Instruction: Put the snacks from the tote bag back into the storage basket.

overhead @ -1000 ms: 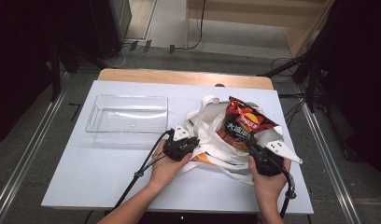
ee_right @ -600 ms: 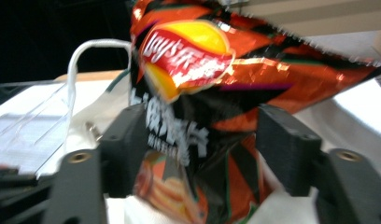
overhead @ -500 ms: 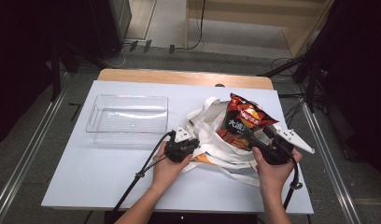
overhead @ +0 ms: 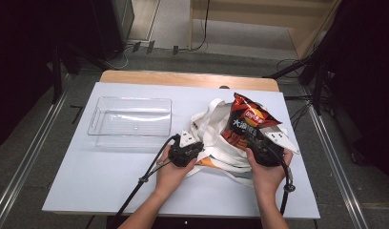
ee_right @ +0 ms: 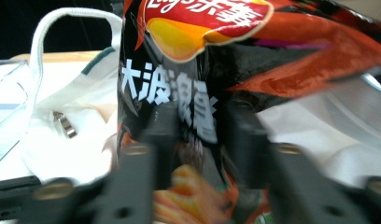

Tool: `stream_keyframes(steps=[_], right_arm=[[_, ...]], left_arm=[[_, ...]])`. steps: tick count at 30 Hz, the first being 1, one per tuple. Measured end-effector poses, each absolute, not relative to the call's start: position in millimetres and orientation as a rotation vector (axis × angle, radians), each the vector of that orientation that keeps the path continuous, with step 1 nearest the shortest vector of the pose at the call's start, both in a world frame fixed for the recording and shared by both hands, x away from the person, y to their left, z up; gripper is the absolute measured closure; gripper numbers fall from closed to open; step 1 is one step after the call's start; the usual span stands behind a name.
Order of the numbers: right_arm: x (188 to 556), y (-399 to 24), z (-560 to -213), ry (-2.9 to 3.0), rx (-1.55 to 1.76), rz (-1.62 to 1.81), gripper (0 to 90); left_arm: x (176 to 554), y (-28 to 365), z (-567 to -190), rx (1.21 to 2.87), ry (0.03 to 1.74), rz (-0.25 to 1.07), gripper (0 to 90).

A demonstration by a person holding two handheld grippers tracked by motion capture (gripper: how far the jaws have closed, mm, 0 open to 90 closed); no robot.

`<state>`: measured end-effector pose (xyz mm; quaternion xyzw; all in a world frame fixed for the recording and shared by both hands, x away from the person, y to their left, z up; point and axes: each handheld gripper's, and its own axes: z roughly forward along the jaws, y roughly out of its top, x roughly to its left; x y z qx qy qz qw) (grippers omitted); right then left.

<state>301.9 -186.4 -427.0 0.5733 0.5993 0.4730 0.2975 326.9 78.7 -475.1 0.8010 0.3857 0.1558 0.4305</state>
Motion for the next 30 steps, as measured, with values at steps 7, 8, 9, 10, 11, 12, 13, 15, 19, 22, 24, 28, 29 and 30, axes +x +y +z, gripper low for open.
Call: stream_keyframes(steps=[7,8,9,10,11,12,13,15,19,22,24,28,29,30], right_arm=[[291.7,-189.9,-418.6,1.589,1.428,1.292,90.0],[291.7,-189.9,-418.6,1.589,1.428,1.292,90.0],[287.1,-190.3,-411.9,1.560,1.398,1.314,90.0],[284.8,-190.9,-407.8,1.550,1.386,1.321,90.0],[282.8,-191.7,-404.0,1.534,1.370,1.332,90.0],[282.8,-191.7,-404.0,1.534,1.370,1.332,90.0],[280.7,-192.6,-400.4,1.526,1.350,1.341,90.0],[274.8,-193.9,-391.7,1.505,1.296,1.351,90.0],[270.5,-196.4,-383.9,1.473,1.278,1.383,90.0],[261.7,-197.3,-371.8,1.432,1.229,1.443,90.0],[259.8,-195.8,-369.2,1.437,1.220,1.443,90.0],[254.6,-189.2,-366.9,1.461,1.189,1.438,90.0],[252.8,-185.8,-368.4,1.477,1.171,1.431,90.0],[252.8,-185.8,-368.4,1.477,1.171,1.431,90.0]], left_arm=[[326.7,79.9,-474.8,1.984,0.947,0.376,79.8],[326.3,80.2,-474.6,1.977,0.945,0.375,79.8],[325.2,82.9,-473.7,1.951,0.938,0.380,76.8],[325.2,82.9,-473.7,1.951,0.938,0.380,75.1],[324.5,84.3,-472.3,1.940,0.938,0.387,73.3],[323.7,85.2,-470.7,1.931,0.936,0.399,73.3],[322.6,85.8,-468.1,1.926,0.932,0.414,70.8],[318.0,90.6,-453.9,1.872,0.940,0.441,60.3],[312.6,97.2,-434.3,1.804,0.946,0.454,52.1],[309.2,102.2,-414.8,1.763,0.932,0.469,42.7],[309.1,104.1,-403.0,1.743,0.910,0.455,38.2],[312.1,104.3,-384.6,1.716,0.863,0.411,34.3],[313.7,104.2,-375.4,1.699,0.846,0.406,32.1],[313.7,104.2,-375.4,1.699,0.846,0.406,31.3]])
